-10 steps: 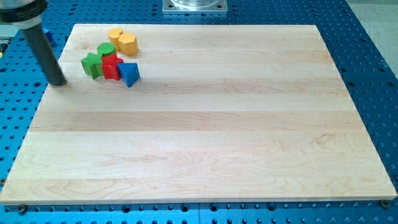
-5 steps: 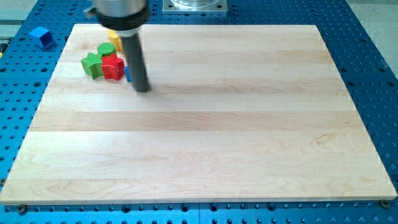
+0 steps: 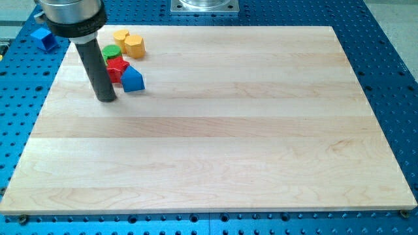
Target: Slide the blue triangle closer to the green circle
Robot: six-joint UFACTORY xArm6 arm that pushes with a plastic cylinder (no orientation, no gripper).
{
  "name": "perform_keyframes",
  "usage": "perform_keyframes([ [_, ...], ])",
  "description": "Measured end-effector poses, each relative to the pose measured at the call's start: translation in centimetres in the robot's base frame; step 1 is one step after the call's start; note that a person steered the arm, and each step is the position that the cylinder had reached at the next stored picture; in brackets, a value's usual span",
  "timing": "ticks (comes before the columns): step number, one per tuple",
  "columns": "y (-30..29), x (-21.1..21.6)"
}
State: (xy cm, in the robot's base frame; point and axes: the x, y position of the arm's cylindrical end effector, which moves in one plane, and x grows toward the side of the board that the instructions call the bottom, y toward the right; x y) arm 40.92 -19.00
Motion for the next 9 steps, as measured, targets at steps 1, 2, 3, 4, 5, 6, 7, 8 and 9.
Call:
perform_keyframes([
  [1, 2.5, -0.3],
  [2, 5.1, -2.8],
  [3, 7.3, -4.0],
  [4, 8.2, -3.6],
  [5, 6.1, -6.4],
  [6, 7.0, -5.1],
  [7, 11.7, -5.7],
  [8, 10.8, -9.8],
  [9, 5.6, -10.4],
])
